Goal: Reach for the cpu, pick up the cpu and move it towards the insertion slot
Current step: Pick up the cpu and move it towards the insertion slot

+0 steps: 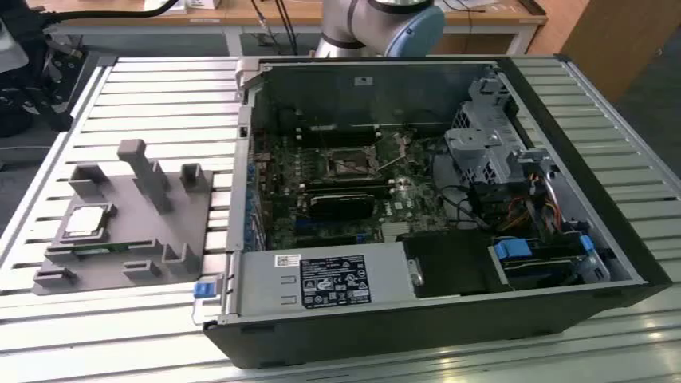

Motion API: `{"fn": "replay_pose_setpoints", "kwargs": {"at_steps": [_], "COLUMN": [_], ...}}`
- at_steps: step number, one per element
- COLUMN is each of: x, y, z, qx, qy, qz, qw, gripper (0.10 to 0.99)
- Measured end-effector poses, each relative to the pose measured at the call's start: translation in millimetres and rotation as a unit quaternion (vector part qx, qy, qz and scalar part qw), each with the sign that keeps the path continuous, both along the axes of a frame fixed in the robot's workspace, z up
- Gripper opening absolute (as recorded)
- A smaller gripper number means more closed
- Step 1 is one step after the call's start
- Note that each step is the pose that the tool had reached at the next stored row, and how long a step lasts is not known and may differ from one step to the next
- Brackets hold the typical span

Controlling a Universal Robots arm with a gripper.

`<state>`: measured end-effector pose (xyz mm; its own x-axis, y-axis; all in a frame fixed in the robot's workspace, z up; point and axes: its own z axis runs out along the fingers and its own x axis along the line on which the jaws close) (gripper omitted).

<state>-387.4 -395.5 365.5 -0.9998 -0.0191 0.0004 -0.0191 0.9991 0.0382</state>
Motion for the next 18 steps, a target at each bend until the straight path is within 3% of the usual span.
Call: {"fn": "replay_pose_setpoints", "kwargs": {"at_steps": [7,18], "x": [-3.0,-44.1], "y": [0.0,0.0], "z": [0.0,-2.2], "qx": [0.0000,0.0000], "qy": [0.0000,0.0000], "qz": [0.000,0.000], "qw": [1.0000,1.0000], "gripper": [0.106,0.106]}}
